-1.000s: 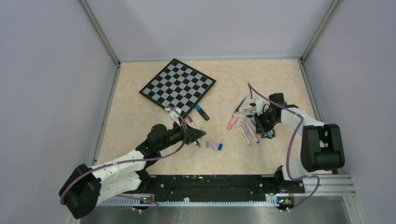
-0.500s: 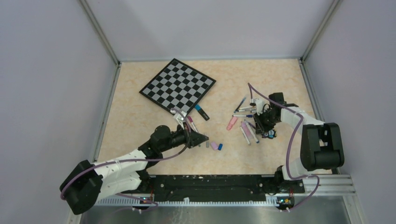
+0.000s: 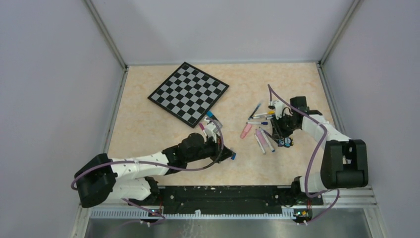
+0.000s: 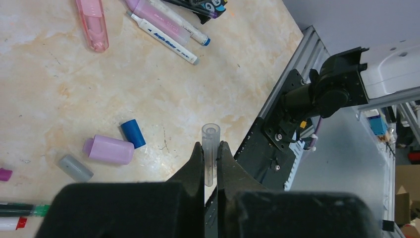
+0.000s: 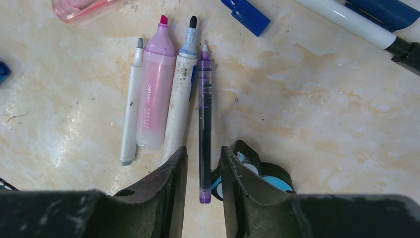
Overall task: Open the pen caps
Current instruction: Place the pen cap at the center of the board.
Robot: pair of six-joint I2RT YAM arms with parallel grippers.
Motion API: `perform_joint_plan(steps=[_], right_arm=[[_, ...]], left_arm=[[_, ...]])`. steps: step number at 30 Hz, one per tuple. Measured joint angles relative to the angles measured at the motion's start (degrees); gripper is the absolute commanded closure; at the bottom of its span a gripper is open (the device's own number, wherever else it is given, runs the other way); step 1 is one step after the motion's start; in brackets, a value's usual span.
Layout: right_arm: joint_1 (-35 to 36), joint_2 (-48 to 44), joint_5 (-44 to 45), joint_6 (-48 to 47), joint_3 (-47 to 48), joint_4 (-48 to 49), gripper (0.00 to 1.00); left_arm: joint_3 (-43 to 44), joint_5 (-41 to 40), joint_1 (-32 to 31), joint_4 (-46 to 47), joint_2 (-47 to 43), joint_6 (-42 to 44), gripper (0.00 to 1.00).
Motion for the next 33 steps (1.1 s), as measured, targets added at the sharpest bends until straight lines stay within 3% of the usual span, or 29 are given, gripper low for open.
perform_joint_plan(steps=[21, 33], right_arm=[[-0.7, -4.1, -2.3, -0.5, 0.0, -0.2, 0.68], [-0.7, -4.1, -2.2, -0.5, 0.0, -0.2, 0.68]], left_arm=[[16.7, -14.3, -9.4, -10.5, 21.4, 2.7, 0.88], [25.4, -21.2, -10.3, -19.7, 29.7, 3.9, 0.82]])
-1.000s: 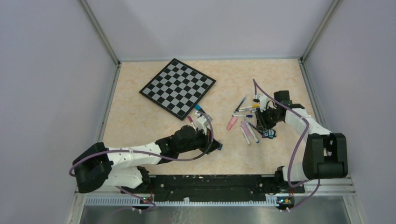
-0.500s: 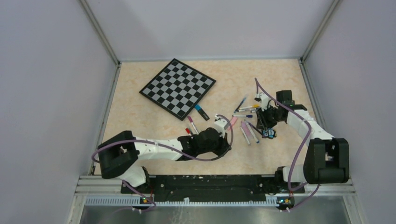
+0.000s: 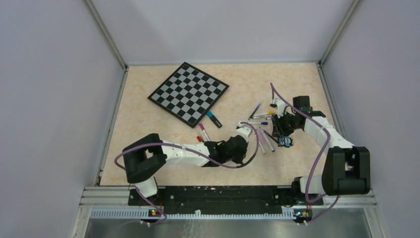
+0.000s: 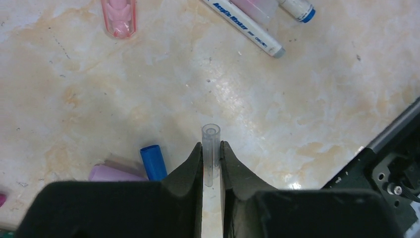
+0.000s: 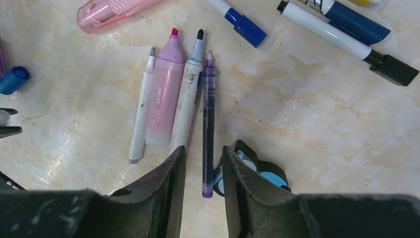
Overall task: Open the pen caps
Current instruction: Place the pen cap at the center of the board.
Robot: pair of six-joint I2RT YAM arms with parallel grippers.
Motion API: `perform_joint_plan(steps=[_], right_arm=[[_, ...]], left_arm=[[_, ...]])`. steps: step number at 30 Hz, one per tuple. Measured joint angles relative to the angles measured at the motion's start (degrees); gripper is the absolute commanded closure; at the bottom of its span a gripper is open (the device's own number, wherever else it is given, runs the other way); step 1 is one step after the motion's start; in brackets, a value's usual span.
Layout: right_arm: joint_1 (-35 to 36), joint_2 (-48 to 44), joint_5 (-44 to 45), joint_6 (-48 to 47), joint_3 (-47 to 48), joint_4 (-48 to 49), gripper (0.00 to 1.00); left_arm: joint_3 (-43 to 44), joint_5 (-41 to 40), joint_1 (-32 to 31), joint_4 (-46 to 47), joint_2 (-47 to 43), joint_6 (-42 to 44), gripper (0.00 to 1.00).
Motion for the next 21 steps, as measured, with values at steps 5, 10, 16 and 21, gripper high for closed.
perform_joint_plan(steps=[5, 10, 16, 21], right_arm=[[0.0, 0.1, 0.0, 0.0, 0.0, 0.0, 0.68], [0.0, 1.2, 0.3, 0.0, 0.0, 0.0, 0.7], [0.0, 2.2, 1.8, 0.2, 0.0, 0.3, 0.85], [0.0, 3.1, 3.1, 0.4, 0.0, 0.7, 0.94]], left_arm=[[4.6, -2.4, 0.0, -6.0, 4.0, -0.1, 0.75], [8.5, -4.6, 0.0, -11.2, 7.1, -0.1, 0.69], [9.0, -5.3, 0.0, -13.1, 7.5, -0.2, 0.67], [9.0, -5.5, 0.0, -14.0, 7.5, -0.3, 0.67]])
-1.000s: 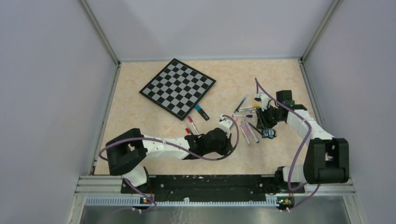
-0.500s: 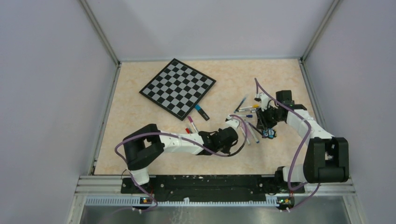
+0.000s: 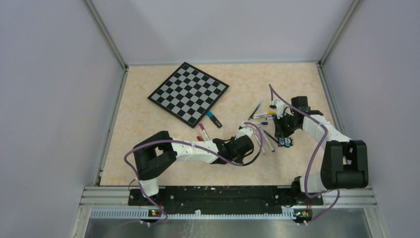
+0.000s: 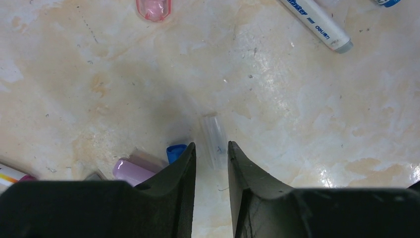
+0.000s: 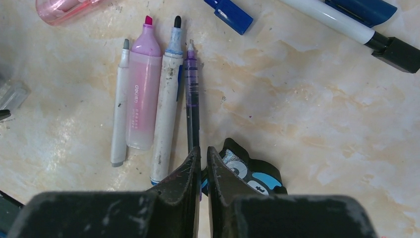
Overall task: Open the pen caps
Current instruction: Place the pen cap at the center of the board, then pick up the pen from the center of the board.
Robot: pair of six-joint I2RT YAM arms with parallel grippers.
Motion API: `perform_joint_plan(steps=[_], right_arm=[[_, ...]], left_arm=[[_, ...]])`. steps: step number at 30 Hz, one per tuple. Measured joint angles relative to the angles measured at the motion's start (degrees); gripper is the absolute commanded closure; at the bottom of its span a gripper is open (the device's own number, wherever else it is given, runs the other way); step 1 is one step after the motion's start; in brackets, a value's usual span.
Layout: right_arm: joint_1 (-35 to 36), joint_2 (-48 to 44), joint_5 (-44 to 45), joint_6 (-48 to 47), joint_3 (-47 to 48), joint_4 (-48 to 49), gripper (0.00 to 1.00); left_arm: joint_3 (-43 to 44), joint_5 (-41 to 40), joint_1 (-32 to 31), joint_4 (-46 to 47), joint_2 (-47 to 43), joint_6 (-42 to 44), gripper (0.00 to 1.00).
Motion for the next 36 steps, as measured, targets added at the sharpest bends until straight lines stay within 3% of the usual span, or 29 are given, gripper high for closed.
perform_joint_plan(steps=[11, 21, 23, 27, 30, 33, 36], right_arm=[[0.0, 3.7, 1.0, -0.8, 0.0, -0.5, 1.0], [0.0, 5.0, -1.5, -2.4, 0.0, -3.1, 0.98], [0.0, 5.0, -1.7, -2.5, 0.0, -3.3, 0.97], [0.0, 4.9, -2.0, -2.7, 0.9, -3.9, 0.93], [0.0, 4.5, -2.6, -3.1, 1.4, -4.1, 0.89], [0.0, 2.8, -3.8, -3.4, 1.4, -4.2, 0.86], [0.0, -0.3, -5.4, -4.0, 1.4, -4.0, 0.83]], left_arm=[[-0.7, -0.2, 0.0, 0.1, -4.4, -0.2, 0.6], [-9.1, -2.8, 0.0, 3.9, -15.1, -0.3, 0.58], [-11.1, -4.1, 0.0, 4.1, -17.2, -0.3, 0.52], [-16.8, -7.5, -0.1, 5.6, -23.4, -0.9, 0.27], [-21.9, -10.3, 0.0, 7.4, -29.3, -2.0, 0.14], [-28.0, -12.4, 0.4, 9.9, -36.2, -3.3, 0.04], [-32.9, -13.5, 1.6, 11.7, -42.2, -5.0, 0.02]])
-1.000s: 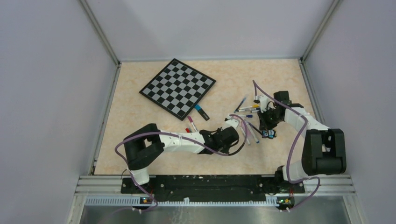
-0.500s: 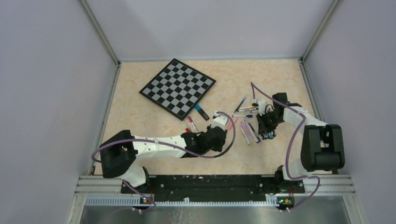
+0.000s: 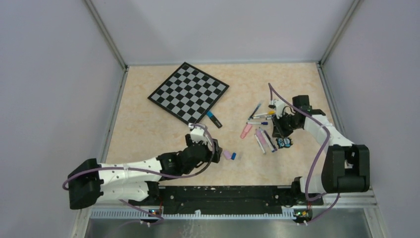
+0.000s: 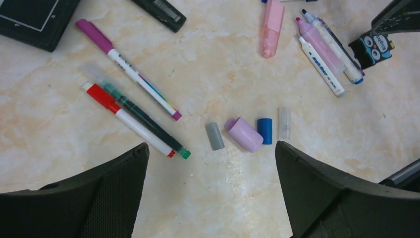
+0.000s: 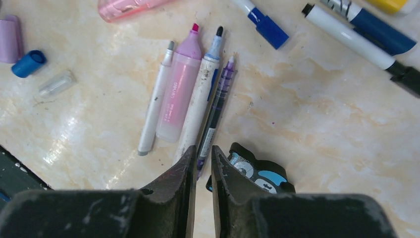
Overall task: Open the pen caps
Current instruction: Pick up the pen from the center of the board.
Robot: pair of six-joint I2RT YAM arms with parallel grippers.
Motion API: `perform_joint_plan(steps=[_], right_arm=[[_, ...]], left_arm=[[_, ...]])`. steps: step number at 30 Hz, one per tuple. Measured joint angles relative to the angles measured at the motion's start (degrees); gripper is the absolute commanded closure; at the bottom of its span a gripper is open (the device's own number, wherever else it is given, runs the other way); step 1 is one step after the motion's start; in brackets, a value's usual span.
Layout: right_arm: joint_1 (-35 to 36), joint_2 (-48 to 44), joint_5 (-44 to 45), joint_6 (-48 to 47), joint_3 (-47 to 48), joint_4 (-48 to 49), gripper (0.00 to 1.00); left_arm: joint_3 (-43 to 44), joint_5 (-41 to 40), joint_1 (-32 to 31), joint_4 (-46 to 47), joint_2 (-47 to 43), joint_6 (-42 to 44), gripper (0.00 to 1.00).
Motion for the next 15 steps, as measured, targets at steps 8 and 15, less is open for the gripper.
perform_joint_plan(steps=[8, 15], right_arm=[[0.0, -6.4, -4.3, -1.2, 0.0, 1.5, 0.82], [0.0, -6.2, -5.3, -1.7, 0.0, 1.4, 0.82]], left_arm=[[-5.8, 2.3, 7.4, 1.5, -7.0, -4.9, 0.23], [-5.9, 4.3, 13.6, -1.5, -4.8, -9.4, 0.26]])
